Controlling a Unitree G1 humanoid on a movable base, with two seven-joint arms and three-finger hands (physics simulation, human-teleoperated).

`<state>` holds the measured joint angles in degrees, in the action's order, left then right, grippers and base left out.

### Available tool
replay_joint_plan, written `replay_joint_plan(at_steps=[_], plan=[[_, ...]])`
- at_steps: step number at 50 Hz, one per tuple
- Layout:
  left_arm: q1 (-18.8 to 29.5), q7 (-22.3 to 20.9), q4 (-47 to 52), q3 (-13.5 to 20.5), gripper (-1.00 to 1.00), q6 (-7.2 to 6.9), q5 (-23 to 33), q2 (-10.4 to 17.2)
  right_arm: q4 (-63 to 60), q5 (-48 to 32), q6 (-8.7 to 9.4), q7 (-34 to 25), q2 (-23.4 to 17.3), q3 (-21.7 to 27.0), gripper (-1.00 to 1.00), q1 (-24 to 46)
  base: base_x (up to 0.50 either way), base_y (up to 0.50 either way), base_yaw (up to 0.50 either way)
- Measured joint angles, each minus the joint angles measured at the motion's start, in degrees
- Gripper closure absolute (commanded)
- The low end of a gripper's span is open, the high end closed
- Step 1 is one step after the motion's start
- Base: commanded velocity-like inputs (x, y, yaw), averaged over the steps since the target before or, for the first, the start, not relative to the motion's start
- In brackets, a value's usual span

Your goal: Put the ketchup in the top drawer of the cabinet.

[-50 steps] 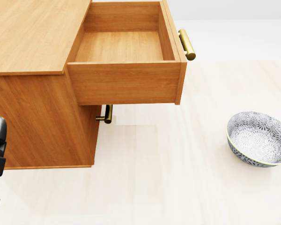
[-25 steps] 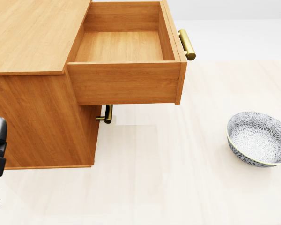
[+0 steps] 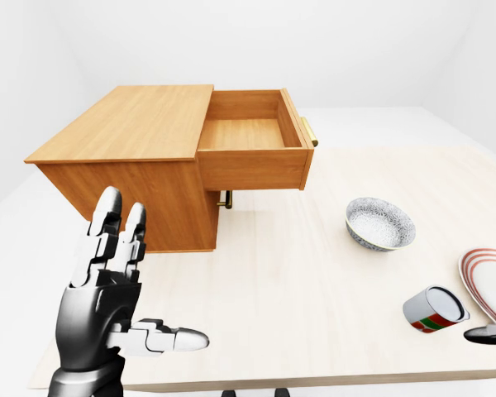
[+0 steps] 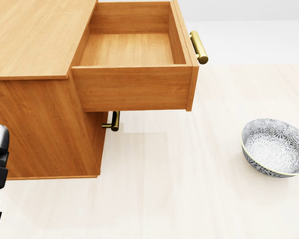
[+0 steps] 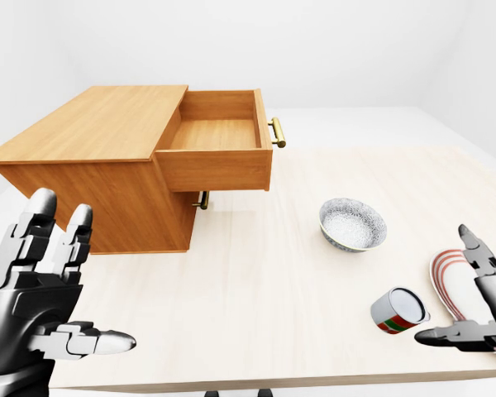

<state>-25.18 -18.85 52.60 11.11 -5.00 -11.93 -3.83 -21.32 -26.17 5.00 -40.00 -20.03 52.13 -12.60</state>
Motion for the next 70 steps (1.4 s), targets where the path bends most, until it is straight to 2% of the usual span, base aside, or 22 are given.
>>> replay_joint_plan(at_steps=[23,51,70], plan=[[0.25,0.18,-0.06,0.07,-1.0,0.0,-0.02,0.09,5.13,0.18,0.0,0.0,-0.88,-1.74,-1.0,0.01,0.0,0.0,0.0],[0.4,0.67,-0.46,-0.63,-1.0,0.0,0.48,0.31,16.34,1.67,0.0,0.0,-3.19,-6.3,-1.0,1.01,0.0,0.0,0.0],[0.16,0.87,-1.04,-1.25,-1.0,0.0,0.91,0.45,20.52,2.16,0.0,0.0,-4.09,-7.23,-1.0,0.45,0.0,0.0,0.0]])
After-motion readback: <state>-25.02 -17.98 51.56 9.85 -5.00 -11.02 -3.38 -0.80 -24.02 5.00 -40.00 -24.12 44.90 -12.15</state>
